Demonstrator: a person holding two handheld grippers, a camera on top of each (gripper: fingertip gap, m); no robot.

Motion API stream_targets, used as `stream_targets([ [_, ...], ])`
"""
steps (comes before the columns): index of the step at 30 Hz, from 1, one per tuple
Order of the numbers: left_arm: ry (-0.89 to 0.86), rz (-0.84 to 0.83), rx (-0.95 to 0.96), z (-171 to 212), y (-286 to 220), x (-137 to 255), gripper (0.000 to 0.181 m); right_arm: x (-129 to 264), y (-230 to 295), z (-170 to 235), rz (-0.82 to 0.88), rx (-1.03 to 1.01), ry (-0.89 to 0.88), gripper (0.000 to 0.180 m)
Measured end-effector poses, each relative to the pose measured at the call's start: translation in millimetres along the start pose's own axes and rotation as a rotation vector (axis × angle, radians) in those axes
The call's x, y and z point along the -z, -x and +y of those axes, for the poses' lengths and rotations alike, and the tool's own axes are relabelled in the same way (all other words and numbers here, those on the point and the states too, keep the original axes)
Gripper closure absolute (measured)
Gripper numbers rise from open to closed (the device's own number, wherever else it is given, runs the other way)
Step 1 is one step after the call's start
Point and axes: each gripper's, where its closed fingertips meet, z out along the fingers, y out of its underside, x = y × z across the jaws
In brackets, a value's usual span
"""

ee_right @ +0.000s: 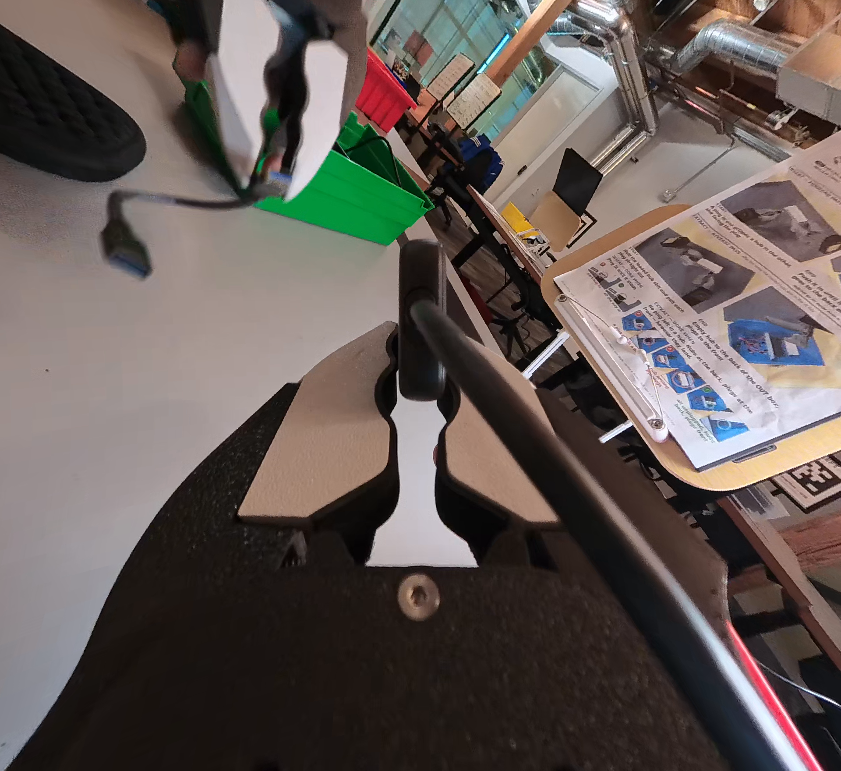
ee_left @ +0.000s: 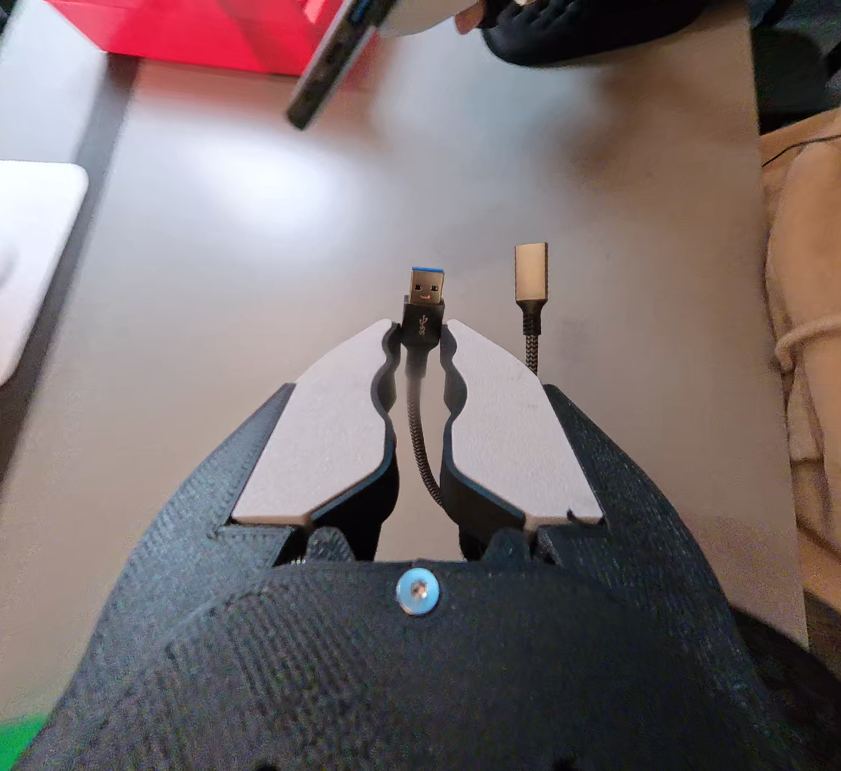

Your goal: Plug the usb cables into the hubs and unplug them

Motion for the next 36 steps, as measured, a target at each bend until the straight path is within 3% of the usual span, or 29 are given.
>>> stream_targets([
  [5,-0.047,0.137,0.084,6.5,-11.9,-70.2,0.164,-2.4,4.8,10.7,-0.020,0.010,0.040,0.166],
  [9,0.052,0.088,0.030,27.1,-10.9,-103.7,0.164,-4.4,8.4,19.4,-0.037,-0.001,0.068,0.166],
  [22,0.114,0.066,0.000,55.2,-13.1,-101.0,0.162,-8.1,14.9,35.0,-0.062,-0.009,0.117,0.166],
  [30,0.113,0.044,0.013,51.7,-4.6,-105.7,0.171,-11.0,21.1,39.8,-0.080,0.021,0.141,0.166],
  [36,0.037,0.093,0.146,27.6,6.2,-86.1,0.171,-12.6,28.4,48.0,-0.103,0.131,0.188,0.166],
])
